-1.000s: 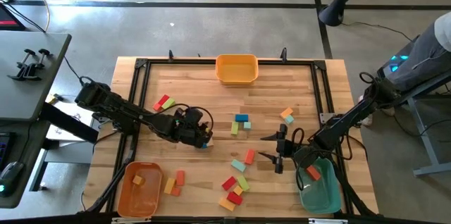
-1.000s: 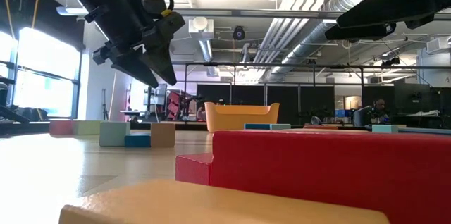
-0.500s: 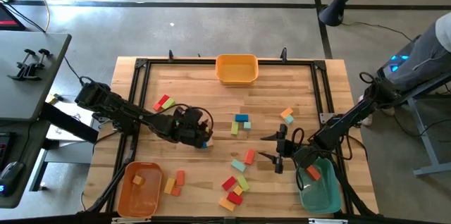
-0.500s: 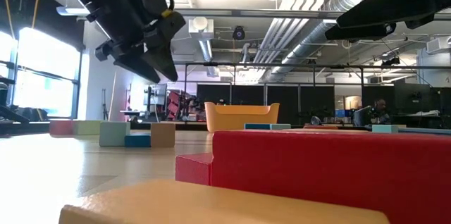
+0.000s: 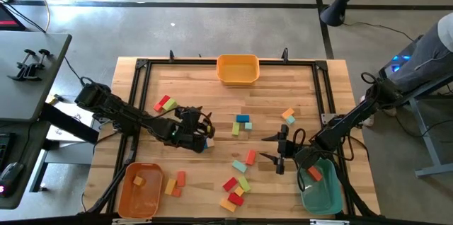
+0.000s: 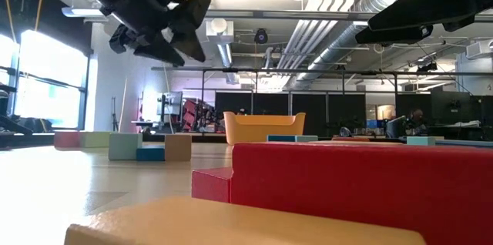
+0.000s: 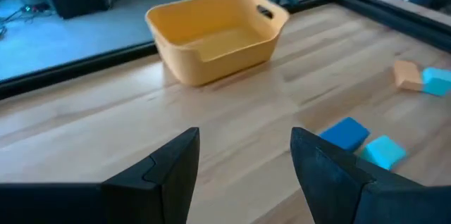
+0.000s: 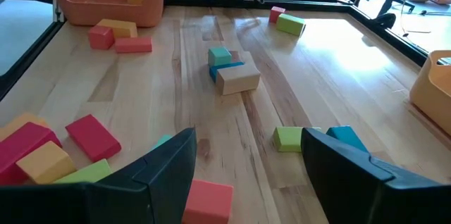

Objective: Sort blocks by size
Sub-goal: Put the small red rectangle block into the yellow bin

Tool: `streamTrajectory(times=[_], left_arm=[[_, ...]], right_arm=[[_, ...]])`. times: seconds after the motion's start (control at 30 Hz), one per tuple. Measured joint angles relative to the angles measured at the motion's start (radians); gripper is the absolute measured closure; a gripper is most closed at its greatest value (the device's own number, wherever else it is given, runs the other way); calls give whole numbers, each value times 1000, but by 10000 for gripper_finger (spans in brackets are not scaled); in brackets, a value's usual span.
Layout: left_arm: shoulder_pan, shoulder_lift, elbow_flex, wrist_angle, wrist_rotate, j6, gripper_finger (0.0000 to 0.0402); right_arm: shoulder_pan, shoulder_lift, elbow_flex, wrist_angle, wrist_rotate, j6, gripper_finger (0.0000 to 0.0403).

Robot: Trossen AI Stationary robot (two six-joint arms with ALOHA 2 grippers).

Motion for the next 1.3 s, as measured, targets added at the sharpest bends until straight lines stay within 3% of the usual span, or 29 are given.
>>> streamTrajectory(times=[0.17,0.27,0.43,0.63,0.8,0.97,1.1,1.3], left_arm=[[-17,0,0,13,-2,68,190],[-26,-19,4,-29,84,84,190],[-12,-98,53,-270,263,-72,190],[37,-154,57,-535,345,-222,190],[71,-153,1,-575,369,-269,190],[137,-152,-73,-637,531,-395,190],[192,-152,-110,-726,568,-458,190],[289,-152,-160,-803,681,-428,190]], right_arm=[[0,0,0,0,0,0,151],[0,0,0,0,0,5,151],[0,0,0,0,0,26,151],[0,0,0,0,0,22,151],[0,0,0,-3,0,18,151],[0,0,0,-3,0,18,151],[0,0,0,-3,0,18,151],[0,0,0,-3,0,18,151]])
